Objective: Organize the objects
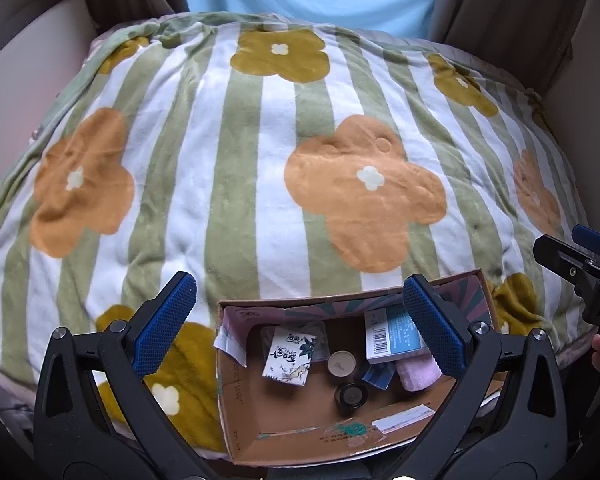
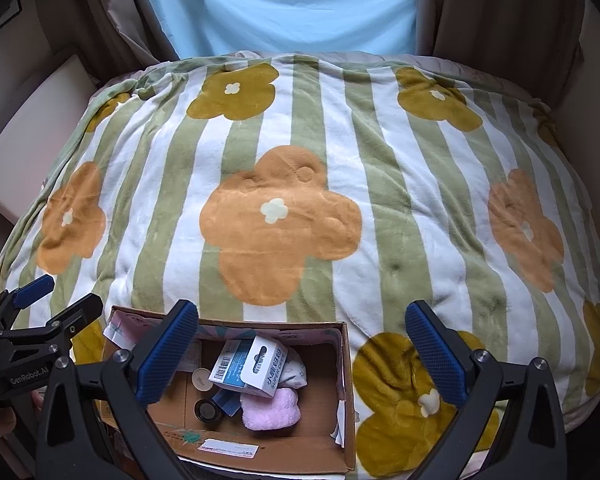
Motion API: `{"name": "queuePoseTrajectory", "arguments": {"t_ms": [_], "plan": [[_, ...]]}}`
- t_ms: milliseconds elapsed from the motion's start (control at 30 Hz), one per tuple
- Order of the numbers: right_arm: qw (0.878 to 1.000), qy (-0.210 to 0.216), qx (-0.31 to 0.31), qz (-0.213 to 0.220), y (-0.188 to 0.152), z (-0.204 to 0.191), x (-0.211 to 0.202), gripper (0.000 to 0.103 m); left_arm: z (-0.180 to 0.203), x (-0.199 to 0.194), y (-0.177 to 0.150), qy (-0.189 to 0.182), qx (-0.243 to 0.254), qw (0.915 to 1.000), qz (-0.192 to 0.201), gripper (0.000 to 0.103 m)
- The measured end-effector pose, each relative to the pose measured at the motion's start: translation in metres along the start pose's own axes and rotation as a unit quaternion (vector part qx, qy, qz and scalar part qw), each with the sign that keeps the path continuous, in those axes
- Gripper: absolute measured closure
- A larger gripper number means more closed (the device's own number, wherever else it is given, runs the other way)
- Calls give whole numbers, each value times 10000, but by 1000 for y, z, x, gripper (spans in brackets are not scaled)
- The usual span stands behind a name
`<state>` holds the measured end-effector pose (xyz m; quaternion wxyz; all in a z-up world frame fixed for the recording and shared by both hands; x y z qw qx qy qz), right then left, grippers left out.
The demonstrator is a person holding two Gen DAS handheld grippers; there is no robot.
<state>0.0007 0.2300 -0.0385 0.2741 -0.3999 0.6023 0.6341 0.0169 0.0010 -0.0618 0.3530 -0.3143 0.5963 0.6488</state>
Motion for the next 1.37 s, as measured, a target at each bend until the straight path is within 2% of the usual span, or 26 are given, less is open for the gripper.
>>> {"name": "queuePoseTrajectory", "arguments": {"t_ms": [667, 767, 867, 1133, 1367], "plan": [[10000, 46, -83, 13, 1, -6, -1, 0, -7, -1, -2, 126, 36, 9999, -19, 0], [10000, 49, -82, 4, 1, -6, -1, 0, -7, -1, -2, 4, 44, 10000, -30, 0], [9999, 41, -95, -2, 1, -7, -1, 0, -8, -6, -2, -25, -52, 10000, 78, 0], [9999, 38, -92, -15, 1, -7, 1, 0, -15, -12, -1, 254, -215, 9991, 272, 0], [10000, 15, -45, -33, -2, -6, 4, 0, -20, -12, -1, 359, -128, 9983, 440, 0]]}}
Point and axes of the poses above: each gripper's, at about its wrist camera, not at the fingertips, and x roughly the way its jaws point, z to its right, y to its top, the point moved 1 cm from there along x, roughly the way its jaws point, and after that the axes turned 5 degrees about z, right-handed, at the moved point
